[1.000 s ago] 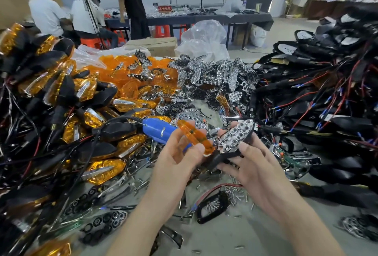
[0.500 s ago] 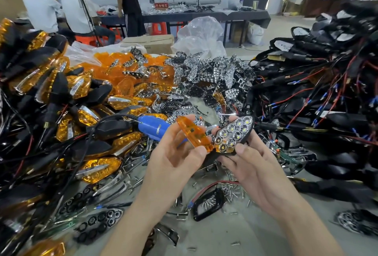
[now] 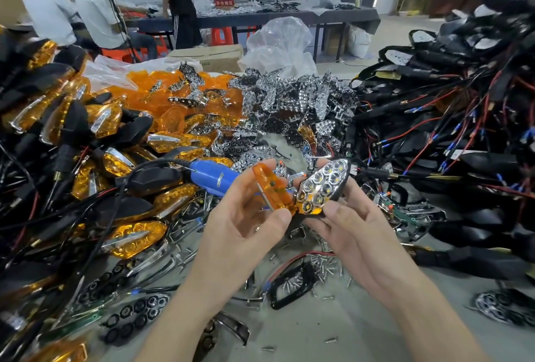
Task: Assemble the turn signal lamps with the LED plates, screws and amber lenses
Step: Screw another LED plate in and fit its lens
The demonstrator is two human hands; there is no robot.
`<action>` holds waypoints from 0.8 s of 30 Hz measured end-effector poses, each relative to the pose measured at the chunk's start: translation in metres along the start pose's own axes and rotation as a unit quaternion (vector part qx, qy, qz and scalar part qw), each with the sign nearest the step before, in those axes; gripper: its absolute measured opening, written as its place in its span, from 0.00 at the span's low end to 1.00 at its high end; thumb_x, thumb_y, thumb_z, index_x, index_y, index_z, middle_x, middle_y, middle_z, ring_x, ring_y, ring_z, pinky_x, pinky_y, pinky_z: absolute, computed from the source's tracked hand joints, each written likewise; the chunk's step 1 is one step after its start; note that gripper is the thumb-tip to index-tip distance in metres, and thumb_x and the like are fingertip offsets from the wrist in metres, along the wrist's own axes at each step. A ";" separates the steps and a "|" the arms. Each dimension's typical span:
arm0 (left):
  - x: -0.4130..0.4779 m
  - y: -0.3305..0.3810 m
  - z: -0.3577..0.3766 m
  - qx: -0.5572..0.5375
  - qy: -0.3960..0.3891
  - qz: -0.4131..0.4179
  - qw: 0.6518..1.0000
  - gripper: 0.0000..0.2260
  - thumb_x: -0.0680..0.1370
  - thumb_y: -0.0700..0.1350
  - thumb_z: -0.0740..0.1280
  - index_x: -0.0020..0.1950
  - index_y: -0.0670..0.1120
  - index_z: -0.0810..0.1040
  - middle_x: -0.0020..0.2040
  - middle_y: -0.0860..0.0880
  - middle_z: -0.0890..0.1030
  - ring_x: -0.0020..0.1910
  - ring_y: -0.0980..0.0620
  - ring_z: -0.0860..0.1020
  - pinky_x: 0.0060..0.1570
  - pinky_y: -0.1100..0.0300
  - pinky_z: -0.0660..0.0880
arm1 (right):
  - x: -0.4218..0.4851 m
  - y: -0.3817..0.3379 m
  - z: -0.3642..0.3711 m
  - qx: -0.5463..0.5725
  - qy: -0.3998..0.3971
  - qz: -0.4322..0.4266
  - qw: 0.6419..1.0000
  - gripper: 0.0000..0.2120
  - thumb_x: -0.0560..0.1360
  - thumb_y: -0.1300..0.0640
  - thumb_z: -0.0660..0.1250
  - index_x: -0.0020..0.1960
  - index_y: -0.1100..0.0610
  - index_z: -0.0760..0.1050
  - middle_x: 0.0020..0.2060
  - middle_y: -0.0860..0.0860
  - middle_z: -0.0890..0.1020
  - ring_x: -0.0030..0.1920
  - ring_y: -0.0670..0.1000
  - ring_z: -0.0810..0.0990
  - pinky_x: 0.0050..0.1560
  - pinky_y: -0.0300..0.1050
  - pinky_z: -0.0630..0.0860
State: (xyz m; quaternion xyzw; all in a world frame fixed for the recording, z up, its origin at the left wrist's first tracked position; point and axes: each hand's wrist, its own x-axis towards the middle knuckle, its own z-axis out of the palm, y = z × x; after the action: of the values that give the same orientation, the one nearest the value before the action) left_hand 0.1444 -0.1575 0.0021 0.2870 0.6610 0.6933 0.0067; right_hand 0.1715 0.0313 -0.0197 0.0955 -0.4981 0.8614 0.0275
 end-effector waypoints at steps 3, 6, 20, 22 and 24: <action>0.000 0.001 -0.001 0.021 -0.001 0.004 1.000 0.23 0.75 0.50 0.71 0.68 0.65 0.73 0.59 0.53 0.83 0.60 0.51 0.81 0.55 0.67 0.76 | 0.000 0.001 0.000 -0.019 -0.008 -0.004 1.000 0.31 0.73 0.51 0.79 0.73 0.48 0.73 0.67 0.57 0.81 0.67 0.58 0.79 0.66 0.49 0.77; -0.001 0.002 -0.002 0.036 -0.007 0.003 0.999 0.23 0.75 0.50 0.71 0.68 0.64 0.74 0.58 0.53 0.83 0.59 0.52 0.81 0.55 0.67 0.76 | -0.001 0.002 0.002 -0.042 -0.009 -0.008 0.999 0.30 0.74 0.50 0.78 0.74 0.48 0.73 0.67 0.57 0.81 0.67 0.58 0.80 0.65 0.49 0.77; 0.000 -0.002 -0.009 0.149 -0.020 -0.003 0.989 0.26 0.73 0.57 0.70 0.71 0.63 0.72 0.56 0.53 0.83 0.55 0.49 0.80 0.54 0.66 0.75 | -0.004 0.002 0.007 -0.086 0.003 0.005 0.996 0.30 0.69 0.45 0.81 0.69 0.43 0.78 0.65 0.53 0.82 0.66 0.57 0.80 0.60 0.47 0.79; 0.000 -0.004 -0.010 0.165 -0.024 -0.003 0.986 0.27 0.73 0.58 0.69 0.72 0.61 0.71 0.56 0.54 0.83 0.56 0.48 0.80 0.56 0.65 0.75 | -0.004 0.001 0.008 -0.092 -0.001 0.009 0.996 0.28 0.69 0.45 0.80 0.68 0.42 0.78 0.65 0.52 0.82 0.66 0.55 0.81 0.59 0.46 0.80; 0.000 -0.006 -0.010 0.175 -0.027 -0.004 0.984 0.27 0.74 0.58 0.69 0.72 0.62 0.71 0.57 0.54 0.82 0.56 0.47 0.80 0.56 0.65 0.75 | -0.005 0.001 0.008 -0.095 -0.002 0.014 0.995 0.25 0.71 0.48 0.79 0.67 0.41 0.79 0.64 0.51 0.83 0.64 0.53 0.82 0.56 0.44 0.80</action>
State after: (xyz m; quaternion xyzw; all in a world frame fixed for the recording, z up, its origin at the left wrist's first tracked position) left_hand 0.1376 -0.1661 -0.0025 0.3002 0.7728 0.5587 -0.0230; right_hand 0.1773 0.0243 -0.0176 0.0875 -0.5794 0.8100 0.0237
